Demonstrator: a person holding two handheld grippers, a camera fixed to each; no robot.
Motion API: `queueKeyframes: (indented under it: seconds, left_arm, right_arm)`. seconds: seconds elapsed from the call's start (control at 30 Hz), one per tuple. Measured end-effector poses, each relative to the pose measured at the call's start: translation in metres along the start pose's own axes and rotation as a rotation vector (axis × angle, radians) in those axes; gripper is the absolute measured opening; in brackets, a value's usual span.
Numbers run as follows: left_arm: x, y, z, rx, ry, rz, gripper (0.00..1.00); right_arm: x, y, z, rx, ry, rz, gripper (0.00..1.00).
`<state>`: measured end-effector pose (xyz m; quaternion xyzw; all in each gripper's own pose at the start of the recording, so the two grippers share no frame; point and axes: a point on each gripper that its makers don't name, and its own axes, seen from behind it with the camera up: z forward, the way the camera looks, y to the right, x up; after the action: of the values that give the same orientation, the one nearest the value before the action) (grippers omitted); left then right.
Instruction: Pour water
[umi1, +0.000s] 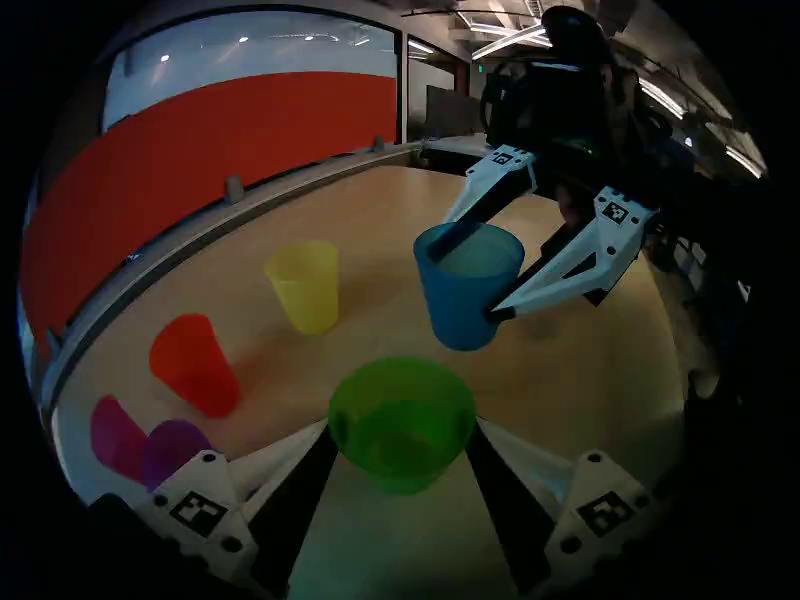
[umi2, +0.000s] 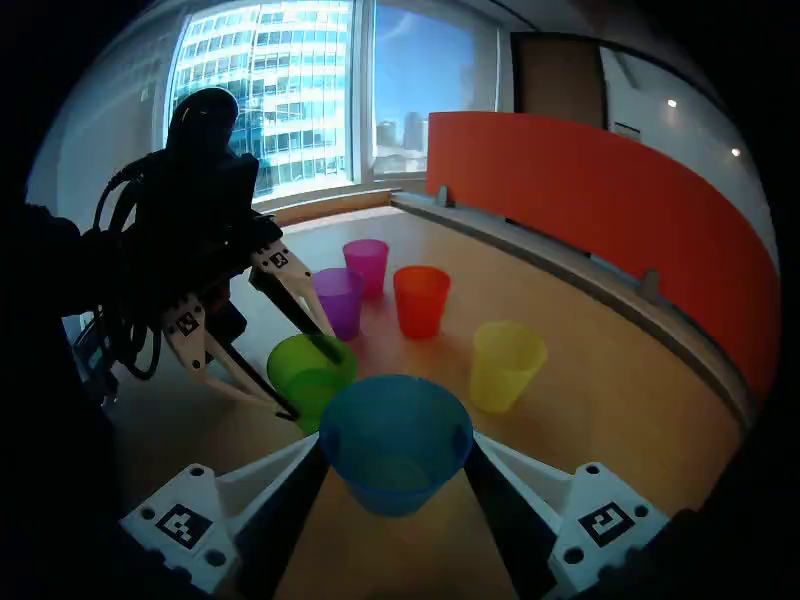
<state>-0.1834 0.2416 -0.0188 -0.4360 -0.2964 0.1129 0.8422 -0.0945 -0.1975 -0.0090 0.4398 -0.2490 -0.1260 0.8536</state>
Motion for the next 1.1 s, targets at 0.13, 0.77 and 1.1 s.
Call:
queueKeyframes:
  seconds: [0.13,0.77,1.1]
  left_arm:
    - [-0.004,-0.001,0.0,0.0,0.0,-0.006,0.85]
    - [-0.011,0.001,-0.004,0.009,0.004,0.007,0.85]
    - [-0.016,0.0,-0.003,0.014,-0.01,0.004,0.88]
  right_arm:
    - [-0.002,0.0,0.001,-0.001,-0.007,-0.003,0.92]
    - [-0.015,-0.009,0.006,0.001,-0.045,-0.016,0.92]
    - [-0.017,-0.012,0.006,0.003,-0.053,-0.021,0.92]
